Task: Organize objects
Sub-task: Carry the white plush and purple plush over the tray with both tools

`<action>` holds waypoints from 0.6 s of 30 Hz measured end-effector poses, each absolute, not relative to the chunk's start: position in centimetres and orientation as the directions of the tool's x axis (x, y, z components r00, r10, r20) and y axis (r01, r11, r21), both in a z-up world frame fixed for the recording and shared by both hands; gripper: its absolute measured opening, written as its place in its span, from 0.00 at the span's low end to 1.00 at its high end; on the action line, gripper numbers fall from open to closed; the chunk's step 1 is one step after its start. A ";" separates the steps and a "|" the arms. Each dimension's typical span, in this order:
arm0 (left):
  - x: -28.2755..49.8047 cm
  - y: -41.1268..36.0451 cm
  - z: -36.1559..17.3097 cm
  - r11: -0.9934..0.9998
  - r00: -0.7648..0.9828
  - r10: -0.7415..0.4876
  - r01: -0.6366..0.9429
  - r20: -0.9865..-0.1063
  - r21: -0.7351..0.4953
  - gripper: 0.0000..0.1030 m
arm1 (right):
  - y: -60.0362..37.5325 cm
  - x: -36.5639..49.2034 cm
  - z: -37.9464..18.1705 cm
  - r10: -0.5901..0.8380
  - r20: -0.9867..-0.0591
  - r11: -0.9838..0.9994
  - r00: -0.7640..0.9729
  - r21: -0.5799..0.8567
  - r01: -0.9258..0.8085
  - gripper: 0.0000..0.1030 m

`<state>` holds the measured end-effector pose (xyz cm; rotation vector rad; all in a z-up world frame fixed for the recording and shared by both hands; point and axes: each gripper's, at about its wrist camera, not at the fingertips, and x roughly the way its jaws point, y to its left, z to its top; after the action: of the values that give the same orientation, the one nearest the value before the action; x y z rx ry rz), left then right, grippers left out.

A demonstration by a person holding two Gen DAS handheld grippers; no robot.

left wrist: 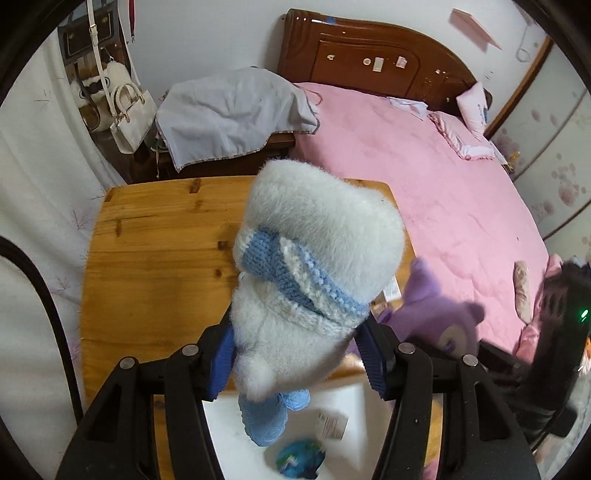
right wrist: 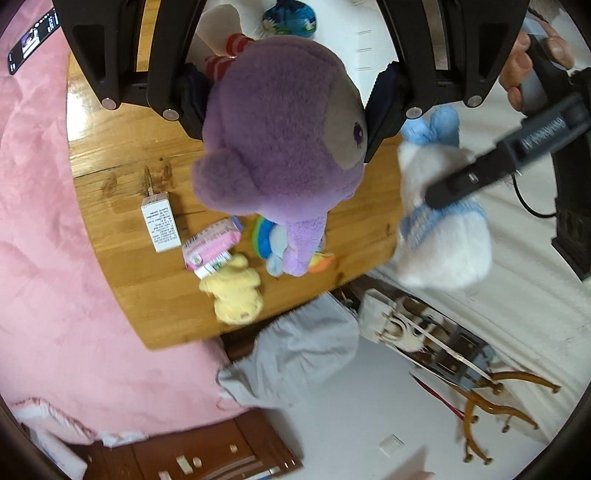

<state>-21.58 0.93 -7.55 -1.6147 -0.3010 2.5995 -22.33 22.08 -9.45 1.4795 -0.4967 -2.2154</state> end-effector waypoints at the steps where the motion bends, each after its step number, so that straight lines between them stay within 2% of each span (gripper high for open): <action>1: -20.9 0.7 -7.3 -0.979 -0.446 0.159 0.042 -0.881 -0.198 0.60 | 21.9 -21.9 -8.9 -0.530 -0.771 -0.845 -0.352 0.512 0.153 0.68; 8: -16.0 -0.6 -6.3 -0.991 -0.458 0.121 -0.005 -0.880 -0.133 0.61 | 20.5 -17.6 -5.9 -0.497 -0.769 -0.865 -0.401 0.477 0.157 0.68; 18: -11.6 -1.9 -8.3 -0.987 -0.386 0.145 0.005 -0.911 -0.160 0.61 | 18.6 -11.6 -4.5 -0.402 -0.812 -0.915 -0.422 0.364 0.172 0.68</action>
<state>-11.57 -1.86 -8.32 -1.6908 -0.2081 2.5385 -11.60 18.61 -4.53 1.4459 -0.3212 -2.3720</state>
